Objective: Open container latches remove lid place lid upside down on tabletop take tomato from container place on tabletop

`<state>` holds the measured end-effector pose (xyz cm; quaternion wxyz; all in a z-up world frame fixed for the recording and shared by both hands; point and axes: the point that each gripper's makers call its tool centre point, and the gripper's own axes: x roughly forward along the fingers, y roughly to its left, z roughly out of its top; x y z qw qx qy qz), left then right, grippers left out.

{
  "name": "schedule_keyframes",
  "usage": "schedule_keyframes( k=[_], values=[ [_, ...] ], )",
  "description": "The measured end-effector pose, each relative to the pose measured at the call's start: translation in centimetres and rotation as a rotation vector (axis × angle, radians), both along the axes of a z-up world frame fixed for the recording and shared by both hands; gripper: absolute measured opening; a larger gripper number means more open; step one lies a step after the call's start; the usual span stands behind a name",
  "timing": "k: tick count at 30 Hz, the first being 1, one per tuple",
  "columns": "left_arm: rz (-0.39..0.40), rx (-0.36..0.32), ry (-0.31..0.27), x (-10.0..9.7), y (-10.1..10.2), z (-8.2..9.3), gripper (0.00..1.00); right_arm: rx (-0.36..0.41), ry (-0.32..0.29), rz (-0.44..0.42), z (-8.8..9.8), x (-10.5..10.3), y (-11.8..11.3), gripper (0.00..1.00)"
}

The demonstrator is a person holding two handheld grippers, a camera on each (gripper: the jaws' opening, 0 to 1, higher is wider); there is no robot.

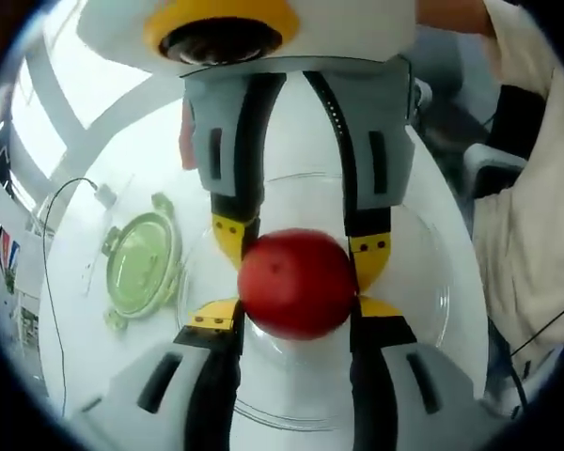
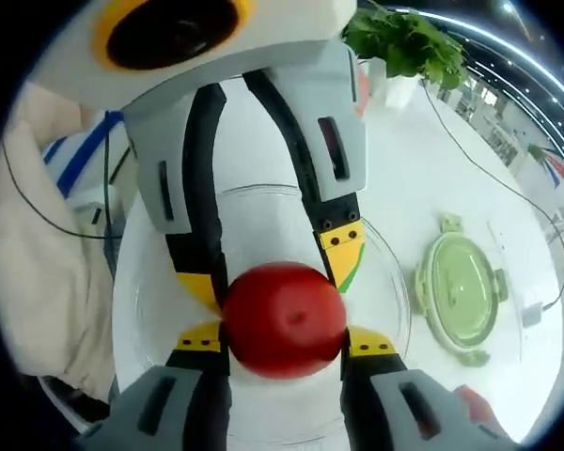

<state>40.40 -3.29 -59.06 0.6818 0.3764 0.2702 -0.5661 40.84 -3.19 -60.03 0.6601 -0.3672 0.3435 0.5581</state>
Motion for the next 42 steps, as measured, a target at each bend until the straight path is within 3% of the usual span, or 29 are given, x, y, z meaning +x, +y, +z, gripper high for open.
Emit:
schedule_keyframes(
  k=[12,21,31,42],
  values=[
    [-0.018,-0.021,-0.057,0.2,-1.5,4.0,0.35,-0.026,-0.05,-0.011,4.0,0.1,-1.7,0.41],
    [-0.06,-0.025,-0.079,-0.2,-4.2,5.9,0.35,-0.041,-0.066,-0.049,5.9,-0.4,-4.6,0.41],
    [-0.133,-0.039,-0.076,-0.8,-9.0,6.2,0.35,-0.045,-0.058,-0.113,6.3,-1.5,-9.1,0.41],
    [-0.206,-0.04,-0.055,-1.7,-14.6,4.5,0.35,-0.058,-0.028,-0.186,4.6,-2.4,-14.6,0.41]
  ],
)
